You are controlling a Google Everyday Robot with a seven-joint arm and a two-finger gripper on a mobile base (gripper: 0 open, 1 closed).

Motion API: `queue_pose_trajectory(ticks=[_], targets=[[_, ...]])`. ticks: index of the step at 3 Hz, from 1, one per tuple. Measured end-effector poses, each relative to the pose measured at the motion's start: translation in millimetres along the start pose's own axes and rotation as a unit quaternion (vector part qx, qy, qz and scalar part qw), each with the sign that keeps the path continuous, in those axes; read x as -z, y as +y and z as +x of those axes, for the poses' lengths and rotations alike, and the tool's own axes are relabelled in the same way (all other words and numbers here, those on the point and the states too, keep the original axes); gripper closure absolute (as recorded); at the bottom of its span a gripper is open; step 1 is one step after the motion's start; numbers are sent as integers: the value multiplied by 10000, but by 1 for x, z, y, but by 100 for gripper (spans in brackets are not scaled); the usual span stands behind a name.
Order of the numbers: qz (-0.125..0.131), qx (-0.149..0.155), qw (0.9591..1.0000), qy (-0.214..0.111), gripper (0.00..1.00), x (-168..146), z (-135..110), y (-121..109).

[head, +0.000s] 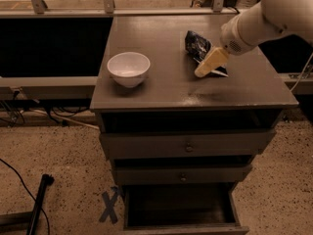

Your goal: Place blue chip bag into bottom drawer

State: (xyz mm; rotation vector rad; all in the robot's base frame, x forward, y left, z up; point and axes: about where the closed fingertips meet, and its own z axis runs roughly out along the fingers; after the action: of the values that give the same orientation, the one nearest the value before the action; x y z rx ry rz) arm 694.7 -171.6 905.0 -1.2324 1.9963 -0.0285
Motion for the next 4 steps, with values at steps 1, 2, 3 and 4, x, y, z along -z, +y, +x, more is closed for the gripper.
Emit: queue_pose_trajectory(ticks=[1, 2, 3, 4], targets=[[-72, -217, 9996, -162, 24, -33, -4, -2], [-120, -403, 9986, -306, 47, -47, -3, -3], [-49, -443, 9979, -461, 71, -39, -4, -1], [138, -305, 9967, -743, 94, -4, -9, 4]])
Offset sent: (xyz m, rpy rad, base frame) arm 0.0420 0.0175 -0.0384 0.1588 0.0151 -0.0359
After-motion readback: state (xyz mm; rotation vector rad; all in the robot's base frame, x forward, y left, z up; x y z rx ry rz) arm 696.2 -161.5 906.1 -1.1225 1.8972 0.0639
